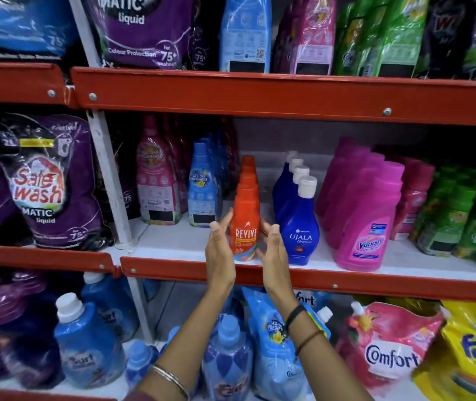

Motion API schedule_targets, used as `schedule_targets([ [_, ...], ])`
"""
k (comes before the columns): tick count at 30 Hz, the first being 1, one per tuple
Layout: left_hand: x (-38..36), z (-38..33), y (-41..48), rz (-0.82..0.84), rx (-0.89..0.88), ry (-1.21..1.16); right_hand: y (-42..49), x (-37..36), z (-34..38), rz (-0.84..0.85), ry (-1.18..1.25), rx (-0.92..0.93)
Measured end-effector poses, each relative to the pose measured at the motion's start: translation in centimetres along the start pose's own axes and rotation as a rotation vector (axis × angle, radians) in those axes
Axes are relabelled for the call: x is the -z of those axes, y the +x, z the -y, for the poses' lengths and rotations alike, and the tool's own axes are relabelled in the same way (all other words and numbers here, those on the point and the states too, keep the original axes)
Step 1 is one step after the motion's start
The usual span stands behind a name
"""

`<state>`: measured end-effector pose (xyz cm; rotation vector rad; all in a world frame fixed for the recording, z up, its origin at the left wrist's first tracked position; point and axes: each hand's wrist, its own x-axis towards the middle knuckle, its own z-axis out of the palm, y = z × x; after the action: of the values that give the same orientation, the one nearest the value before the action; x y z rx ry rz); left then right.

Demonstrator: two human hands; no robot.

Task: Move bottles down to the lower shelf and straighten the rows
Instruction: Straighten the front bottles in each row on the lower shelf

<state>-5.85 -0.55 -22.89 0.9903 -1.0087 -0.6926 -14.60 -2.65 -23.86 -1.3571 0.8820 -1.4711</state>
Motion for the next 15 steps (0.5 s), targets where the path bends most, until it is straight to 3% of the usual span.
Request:
schedule_targets([
  [15,0.60,-0.31,0.23,0.059,0.017,-0.031,-0.08,-0.14,-0.10,-0.073,0.007,-0.020],
])
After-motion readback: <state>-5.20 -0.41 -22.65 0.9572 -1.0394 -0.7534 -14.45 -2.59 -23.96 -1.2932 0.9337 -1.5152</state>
